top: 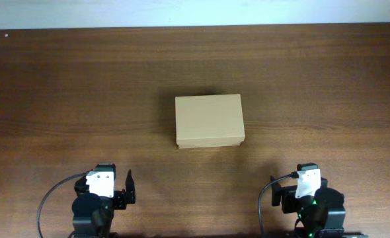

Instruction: Pack container

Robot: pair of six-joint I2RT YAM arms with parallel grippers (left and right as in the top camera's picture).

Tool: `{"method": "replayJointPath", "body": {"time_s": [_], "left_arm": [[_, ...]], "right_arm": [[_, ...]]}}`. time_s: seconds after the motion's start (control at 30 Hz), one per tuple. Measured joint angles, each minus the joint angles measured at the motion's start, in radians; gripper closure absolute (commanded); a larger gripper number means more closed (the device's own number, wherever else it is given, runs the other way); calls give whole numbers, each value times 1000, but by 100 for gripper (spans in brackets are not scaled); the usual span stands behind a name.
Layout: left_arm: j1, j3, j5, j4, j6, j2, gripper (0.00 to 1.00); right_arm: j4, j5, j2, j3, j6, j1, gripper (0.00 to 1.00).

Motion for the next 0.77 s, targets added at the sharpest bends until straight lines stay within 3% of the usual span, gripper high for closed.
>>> {"method": "replayJointPath", "body": {"time_s": [0.77], "left_arm": [[0, 0, 0, 0, 0, 0, 0]], "right_arm": [[0, 0, 0, 0, 10, 0, 1]]}}
